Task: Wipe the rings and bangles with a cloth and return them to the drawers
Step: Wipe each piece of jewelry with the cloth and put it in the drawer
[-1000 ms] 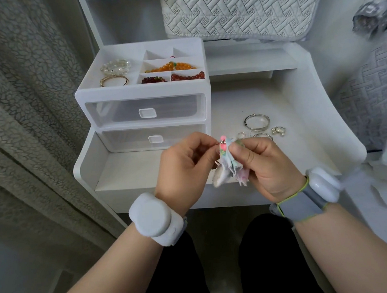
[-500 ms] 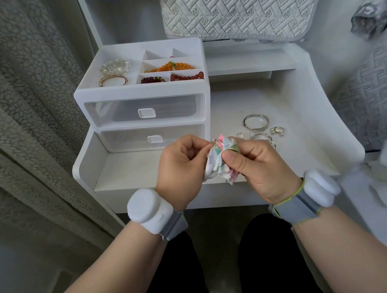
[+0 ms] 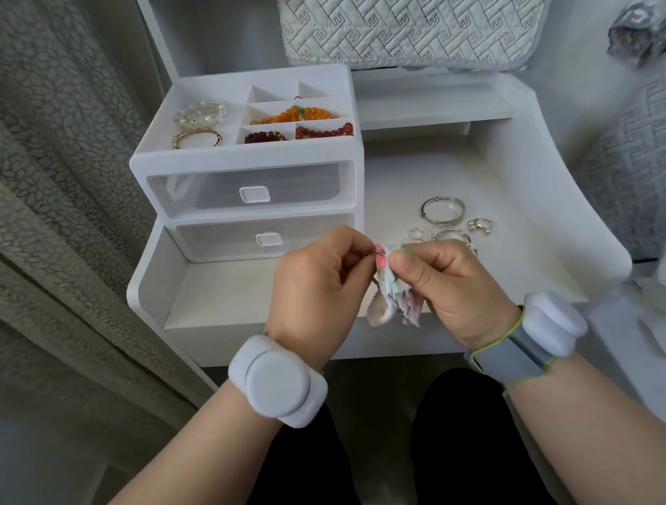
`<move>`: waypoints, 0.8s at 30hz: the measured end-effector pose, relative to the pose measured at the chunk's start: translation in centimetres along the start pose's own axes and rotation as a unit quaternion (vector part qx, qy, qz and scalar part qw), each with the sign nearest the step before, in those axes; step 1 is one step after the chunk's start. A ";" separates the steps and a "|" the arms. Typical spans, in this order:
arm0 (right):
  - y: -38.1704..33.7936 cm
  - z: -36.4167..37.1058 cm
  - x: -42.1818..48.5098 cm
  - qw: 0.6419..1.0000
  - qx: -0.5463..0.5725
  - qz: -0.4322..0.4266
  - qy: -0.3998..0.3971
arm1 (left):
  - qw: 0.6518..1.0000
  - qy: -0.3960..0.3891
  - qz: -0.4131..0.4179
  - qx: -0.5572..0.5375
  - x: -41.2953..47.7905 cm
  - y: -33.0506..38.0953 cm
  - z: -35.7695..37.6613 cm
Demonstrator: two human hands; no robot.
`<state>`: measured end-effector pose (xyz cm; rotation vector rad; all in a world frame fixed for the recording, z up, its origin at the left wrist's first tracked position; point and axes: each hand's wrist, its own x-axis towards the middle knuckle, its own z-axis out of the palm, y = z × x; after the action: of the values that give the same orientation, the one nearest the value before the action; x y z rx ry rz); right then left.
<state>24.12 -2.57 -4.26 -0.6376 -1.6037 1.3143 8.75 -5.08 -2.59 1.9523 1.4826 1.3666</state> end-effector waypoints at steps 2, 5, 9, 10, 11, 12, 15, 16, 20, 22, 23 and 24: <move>0.1 -0.1 0.1 1.000 -0.003 0.004 0.009 | 1.000 0.002 -0.020 -0.006 -0.2 0.1 0.3; 0.0 0.0 0.1 1.000 -0.024 0.005 0.005 | 0.987 -0.029 -0.115 -0.111 0.0 0.3 0.4; -0.1 0.0 0.0 1.000 -0.015 -0.022 -0.005 | 0.954 -0.051 -0.187 -0.230 0.4 0.1 0.4; -0.2 0.0 0.0 1.000 -0.010 -0.024 -0.009 | 0.947 -0.048 -0.199 -0.248 0.5 0.1 0.4; -0.2 0.0 0.0 1.000 -0.003 -0.026 -0.010 | 0.939 -0.045 -0.212 -0.268 0.5 0.1 0.5; -0.2 0.0 0.1 1.000 0.001 -0.028 -0.010 | 0.929 -0.043 -0.226 -0.290 0.6 0.2 0.6; 0.1 -0.2 0.2 0.999 0.000 -0.030 -0.013 | 0.891 -0.064 -0.270 -0.359 0.6 0.4 0.6; 0.1 -0.2 0.2 0.999 0.003 -0.028 -0.014 | 0.877 -0.073 -0.284 -0.380 0.6 0.4 0.6; 0.2 -0.4 0.3 1.000 0.019 -0.020 -0.001 | 0.847 -0.097 -0.301 -0.428 0.6 0.4 0.4; 0.4 -0.4 0.3 1.000 0.006 -0.018 0.019 | 0.860 -0.108 -0.273 -0.417 0.6 0.5 0.1; 0.3 -0.4 0.4 0.999 0.010 -0.015 0.029 | 0.869 -0.113 -0.255 -0.408 0.7 0.4 -0.1; 0.3 -0.5 0.4 0.999 0.019 -0.013 0.039 | 0.879 -0.116 -0.237 -0.397 0.8 0.3 -0.2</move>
<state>24.33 -1.87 -4.43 -0.6359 -1.5162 1.2816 8.76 -4.58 -1.92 1.0910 0.9549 1.1846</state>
